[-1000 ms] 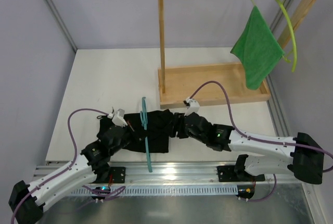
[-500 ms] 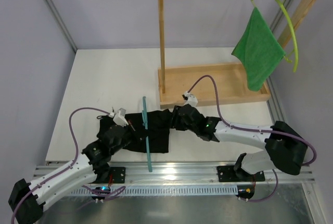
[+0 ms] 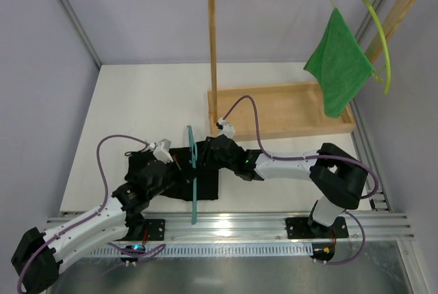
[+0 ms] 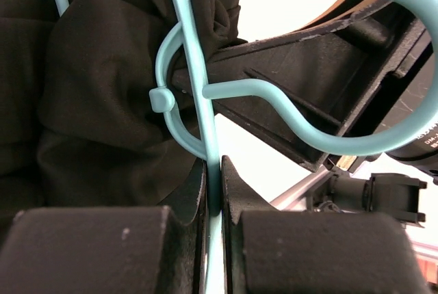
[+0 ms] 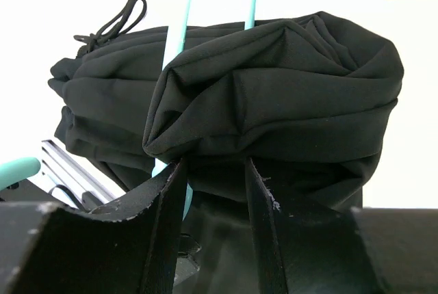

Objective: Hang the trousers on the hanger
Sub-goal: Place trousers on hanger

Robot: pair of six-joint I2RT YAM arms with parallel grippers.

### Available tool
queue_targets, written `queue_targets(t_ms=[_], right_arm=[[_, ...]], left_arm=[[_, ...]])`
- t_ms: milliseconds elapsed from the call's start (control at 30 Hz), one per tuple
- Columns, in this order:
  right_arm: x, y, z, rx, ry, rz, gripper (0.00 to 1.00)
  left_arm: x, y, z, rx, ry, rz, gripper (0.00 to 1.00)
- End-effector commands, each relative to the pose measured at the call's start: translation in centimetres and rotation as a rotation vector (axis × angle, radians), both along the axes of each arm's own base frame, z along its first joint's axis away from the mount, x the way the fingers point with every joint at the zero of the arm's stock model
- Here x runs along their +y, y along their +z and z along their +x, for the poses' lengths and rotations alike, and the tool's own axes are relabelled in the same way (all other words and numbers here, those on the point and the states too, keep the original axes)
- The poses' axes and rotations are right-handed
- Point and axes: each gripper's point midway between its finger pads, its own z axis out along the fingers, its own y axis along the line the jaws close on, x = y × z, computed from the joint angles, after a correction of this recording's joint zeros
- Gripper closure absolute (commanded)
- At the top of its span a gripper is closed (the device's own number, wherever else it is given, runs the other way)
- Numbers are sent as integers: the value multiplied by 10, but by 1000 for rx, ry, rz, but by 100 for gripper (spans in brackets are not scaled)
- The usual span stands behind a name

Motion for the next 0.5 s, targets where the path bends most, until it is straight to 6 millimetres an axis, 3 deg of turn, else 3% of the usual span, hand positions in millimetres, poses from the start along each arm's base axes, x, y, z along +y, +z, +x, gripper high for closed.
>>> queue_targets(t_ms=[0,267,400,467], right_arm=[[22,8,4,-7,-5,74,57],[30,-3,7,10,6,33,56],[25,-5,5,21,3,18,56],[25,3,3,6,28,21,53]], left_arm=[[-20,39,-3,-119,-111,-87,100],[-23,57,-6,-203,-147,-142,100],[-17,47,-7,-205,-128,-133,100],[-14,42,-8,-195,-115,-125,100]])
